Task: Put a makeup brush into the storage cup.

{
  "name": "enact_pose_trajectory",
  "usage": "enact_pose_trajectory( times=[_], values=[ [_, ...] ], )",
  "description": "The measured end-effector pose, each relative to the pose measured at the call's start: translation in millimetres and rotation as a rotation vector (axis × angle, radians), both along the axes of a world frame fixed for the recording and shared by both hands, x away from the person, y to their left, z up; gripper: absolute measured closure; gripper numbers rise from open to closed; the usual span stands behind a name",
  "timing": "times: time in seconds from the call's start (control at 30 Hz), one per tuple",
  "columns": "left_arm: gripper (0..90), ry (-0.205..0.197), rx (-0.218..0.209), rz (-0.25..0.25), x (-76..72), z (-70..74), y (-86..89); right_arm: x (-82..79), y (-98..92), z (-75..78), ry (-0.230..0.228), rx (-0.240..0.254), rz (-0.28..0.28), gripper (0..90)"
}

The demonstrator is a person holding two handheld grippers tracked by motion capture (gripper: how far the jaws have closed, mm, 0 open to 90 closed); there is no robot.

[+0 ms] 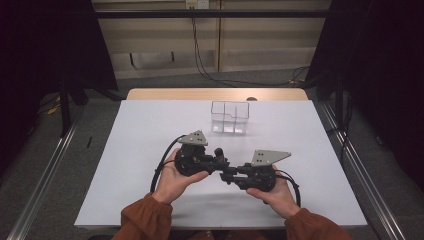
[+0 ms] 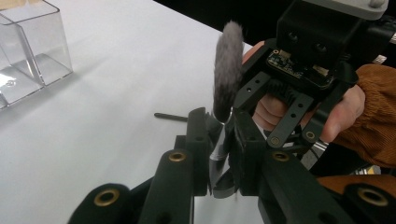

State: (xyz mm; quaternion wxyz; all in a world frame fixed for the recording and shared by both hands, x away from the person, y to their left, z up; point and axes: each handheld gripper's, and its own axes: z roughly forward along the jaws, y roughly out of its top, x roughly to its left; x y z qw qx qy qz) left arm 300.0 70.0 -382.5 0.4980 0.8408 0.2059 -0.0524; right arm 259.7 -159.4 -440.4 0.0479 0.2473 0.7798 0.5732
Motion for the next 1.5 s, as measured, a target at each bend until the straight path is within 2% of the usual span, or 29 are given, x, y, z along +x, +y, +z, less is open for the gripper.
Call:
enact_pose_trajectory(
  times=[0.47,0.73,1.0,1.17,1.27,1.4,1.5],
  values=[
    [79.3,0.007,-0.003,0.0,0.9,-2.5,-0.4,0.7,0.1,-0.1,-0.002,-0.002,-0.005,79.5],
    [79.0,-0.004,-0.005,0.007,0.4,-3.7,-0.4,-0.1,0.7,0.4,-0.013,-0.017,-0.012,79.7],
    [75.3,-0.023,-0.03,0.036,-0.6,-3.3,2.5,0.4,-0.8,1.5,-0.013,-0.017,-0.023,79.9],
    [68.1,-0.043,-0.049,0.065,-1.9,-2.1,7.1,0.8,-2.5,2.4,-0.017,-0.007,-0.036,79.9],
    [59.5,-0.075,-0.057,0.106,-4.2,-0.3,11.4,1.1,-3.6,2.9,-0.017,-0.006,-0.045,79.9],
    [50.8,-0.091,-0.079,0.137,-3.3,0.6,19.8,1.5,-5.7,3.6,-0.026,0.004,-0.059,79.9],
    [41.7,-0.099,-0.073,0.151,-3.0,-2.0,24.0,2.1,-8.0,3.7,-0.028,0.004,-0.068,79.9]
  ],
)
